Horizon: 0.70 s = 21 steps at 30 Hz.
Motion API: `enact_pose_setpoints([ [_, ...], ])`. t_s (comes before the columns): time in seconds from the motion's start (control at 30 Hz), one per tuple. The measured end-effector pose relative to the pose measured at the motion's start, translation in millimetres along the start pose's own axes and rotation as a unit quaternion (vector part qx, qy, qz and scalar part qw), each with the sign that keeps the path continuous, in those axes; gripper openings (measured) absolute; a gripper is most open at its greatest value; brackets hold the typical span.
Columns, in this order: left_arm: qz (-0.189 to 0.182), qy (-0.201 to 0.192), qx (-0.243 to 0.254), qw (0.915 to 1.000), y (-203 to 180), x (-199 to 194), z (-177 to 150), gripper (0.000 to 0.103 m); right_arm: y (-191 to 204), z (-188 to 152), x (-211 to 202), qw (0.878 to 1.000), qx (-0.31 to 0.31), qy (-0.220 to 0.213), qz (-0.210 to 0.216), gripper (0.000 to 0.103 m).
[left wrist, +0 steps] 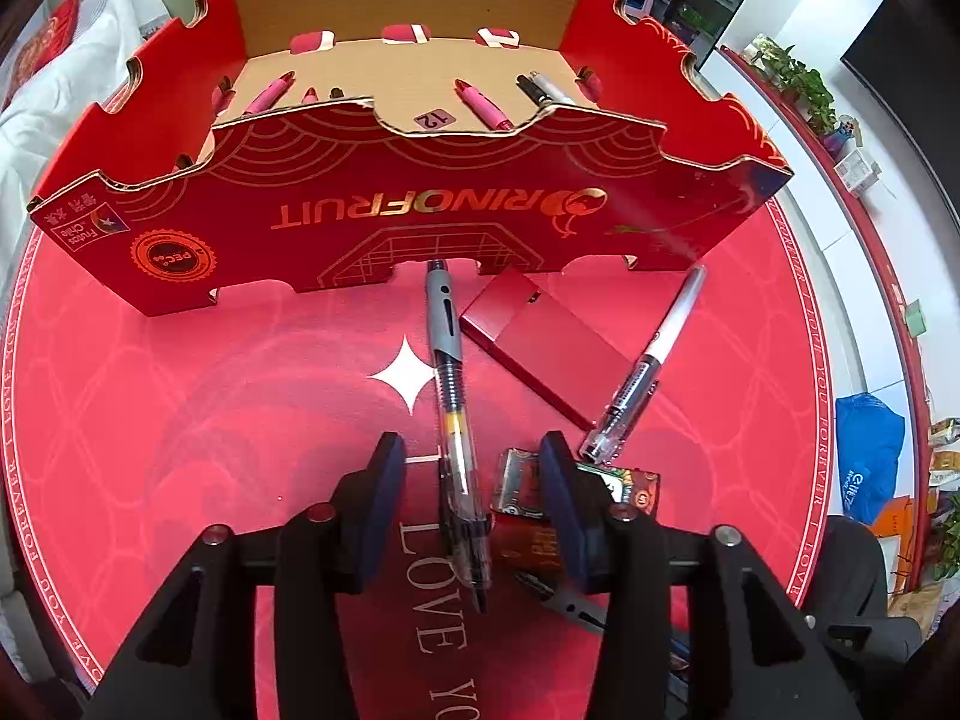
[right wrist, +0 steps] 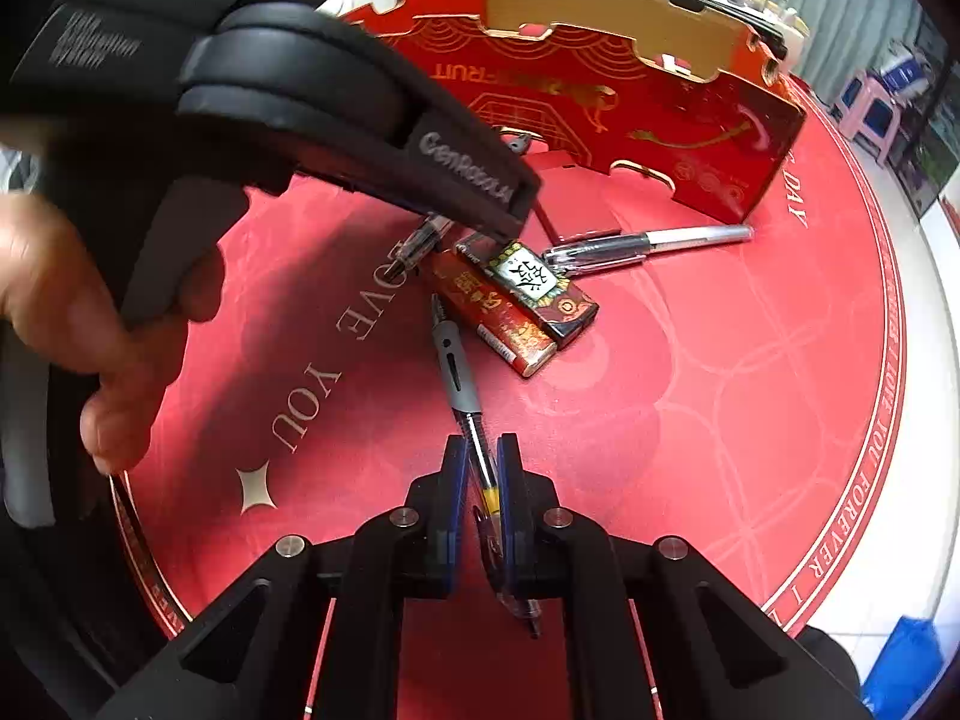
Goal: Organize rigid objects
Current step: 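Grasp a grey-capped clear pen with the left tool while the right tool grasps a yellow-ink pen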
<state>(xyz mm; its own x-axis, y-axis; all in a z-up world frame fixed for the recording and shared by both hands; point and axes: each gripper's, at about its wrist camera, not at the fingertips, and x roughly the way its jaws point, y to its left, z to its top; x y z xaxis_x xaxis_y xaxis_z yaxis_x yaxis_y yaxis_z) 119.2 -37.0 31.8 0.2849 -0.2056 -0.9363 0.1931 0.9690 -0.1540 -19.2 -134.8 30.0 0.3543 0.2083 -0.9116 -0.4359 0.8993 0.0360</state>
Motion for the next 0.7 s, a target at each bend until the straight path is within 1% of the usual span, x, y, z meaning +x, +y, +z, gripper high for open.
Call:
enact_pose_setpoints([
  [0.03, 0.002, 0.0, -0.002, 1.0, 1, 2, 2, 0.061, 3, -1, 2, 1.0, -0.005, 0.006, 0.0, 0.019],
  [0.07, 0.002, 0.001, -0.006, 1.0, 3, 3, 2, 0.062, 4, -2, 4, 1.0, -0.007, 0.009, 0.003, 0.038],
  [0.1, 0.0, 0.0, -0.004, 1.0, 4, 3, 2, 0.062, 6, -2, 5, 1.0, -0.011, 0.009, 0.004, 0.049],
  [0.13, 0.002, 0.0, -0.001, 1.0, 3, 3, 2, 0.062, 8, -3, 5, 1.0, -0.016, 0.006, 0.003, 0.054],
  [0.2, 0.004, -0.003, 0.005, 1.0, 2, 3, 2, 0.062, 11, -2, 10, 1.0, -0.022, 0.015, -0.001, 0.054],
  [0.3, -0.004, -0.007, 0.004, 1.0, 2, 2, 2, 0.055, 17, -3, 11, 0.999, -0.032, 0.013, -0.011, 0.053],
  [0.4, -0.023, -0.007, 0.005, 0.9997, 0, 3, 5, 0.041, 21, -3, 12, 0.999, -0.033, 0.012, -0.012, 0.053],
  [0.43, -0.029, -0.007, 0.005, 0.9995, 0, 3, 5, 0.034, 23, -3, 13, 0.999, -0.033, 0.012, -0.012, 0.053],
  [0.5, -0.037, -0.008, 0.003, 0.9993, 0, 3, 6, 0.032, 23, -9, 11, 0.999, -0.034, 0.012, -0.013, 0.053],
  [0.53, -0.037, -0.007, 0.002, 0.9993, 1, 3, 7, 0.031, 21, -8, 11, 0.999, -0.034, 0.012, -0.014, 0.052],
  [0.57, -0.035, -0.006, 0.001, 0.9994, 1, 4, 9, 0.028, 21, -9, 10, 0.999, -0.034, 0.012, -0.014, 0.052],
  [0.63, -0.036, -0.003, -0.002, 0.9994, 4, 5, 13, 0.028, 20, -10, 10, 0.999, -0.032, 0.01, -0.014, 0.052],
  [0.7, -0.035, 0.003, -0.008, 0.9994, 7, 6, 17, 0.024, 20, -10, 7, 0.999, -0.029, 0.008, -0.014, 0.052],
])
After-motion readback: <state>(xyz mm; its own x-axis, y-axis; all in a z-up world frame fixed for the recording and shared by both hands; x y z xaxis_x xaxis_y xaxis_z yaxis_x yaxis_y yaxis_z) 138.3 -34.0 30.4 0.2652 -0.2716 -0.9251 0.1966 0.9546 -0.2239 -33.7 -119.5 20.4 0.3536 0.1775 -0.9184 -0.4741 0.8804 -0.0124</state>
